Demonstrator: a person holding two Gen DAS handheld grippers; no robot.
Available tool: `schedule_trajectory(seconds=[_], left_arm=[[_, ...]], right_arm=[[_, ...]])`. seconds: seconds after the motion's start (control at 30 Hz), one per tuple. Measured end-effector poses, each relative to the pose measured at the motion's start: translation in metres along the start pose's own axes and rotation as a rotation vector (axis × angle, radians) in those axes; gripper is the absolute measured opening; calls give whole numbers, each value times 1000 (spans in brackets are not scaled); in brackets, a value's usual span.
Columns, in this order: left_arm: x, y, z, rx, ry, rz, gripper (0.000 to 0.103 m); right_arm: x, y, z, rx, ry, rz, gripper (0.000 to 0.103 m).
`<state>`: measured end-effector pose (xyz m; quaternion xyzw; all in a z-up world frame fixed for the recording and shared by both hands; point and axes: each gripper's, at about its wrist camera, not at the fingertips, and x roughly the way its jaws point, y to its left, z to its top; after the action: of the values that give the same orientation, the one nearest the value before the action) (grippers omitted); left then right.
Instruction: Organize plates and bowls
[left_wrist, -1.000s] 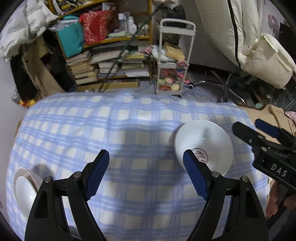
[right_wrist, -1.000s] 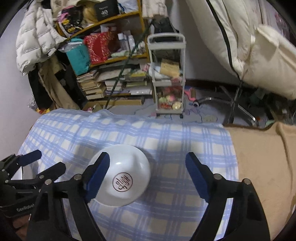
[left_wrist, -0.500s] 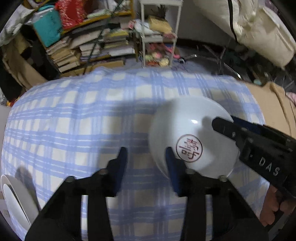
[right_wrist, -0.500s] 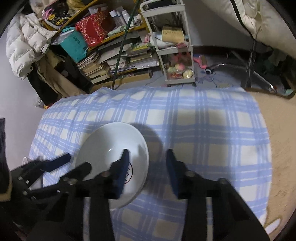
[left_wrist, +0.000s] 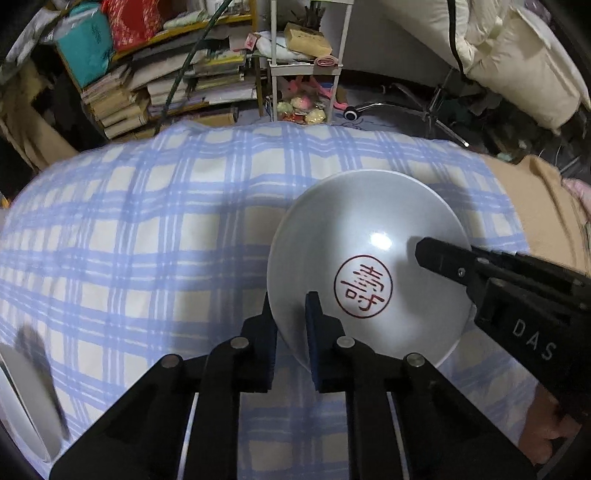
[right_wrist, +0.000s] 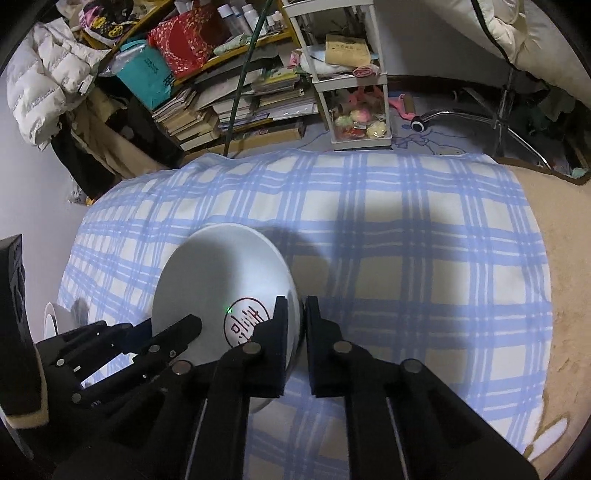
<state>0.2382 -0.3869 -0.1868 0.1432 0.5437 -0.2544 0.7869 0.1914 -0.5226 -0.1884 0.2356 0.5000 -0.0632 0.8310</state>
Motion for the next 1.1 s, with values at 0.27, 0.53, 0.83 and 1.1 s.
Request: schedule_trajectory(seconds=[0.27, 0.53, 0.83, 1.1], left_arm=[[-33, 15, -14, -22, -20, -5, 13], [-76, 61, -41, -65, -47, 25, 13], [-132, 130, -76, -159, -89, 51, 13], [-170, 181, -107, -216, -119, 104, 13]], right_arm=[[-17, 20, -17, -4, 3, -13, 9], [-39, 75, -30, -39, -44, 21, 9], [-54, 162, -47, -137, -82, 98, 9], [-58, 225, -66, -203, -99, 157, 9]])
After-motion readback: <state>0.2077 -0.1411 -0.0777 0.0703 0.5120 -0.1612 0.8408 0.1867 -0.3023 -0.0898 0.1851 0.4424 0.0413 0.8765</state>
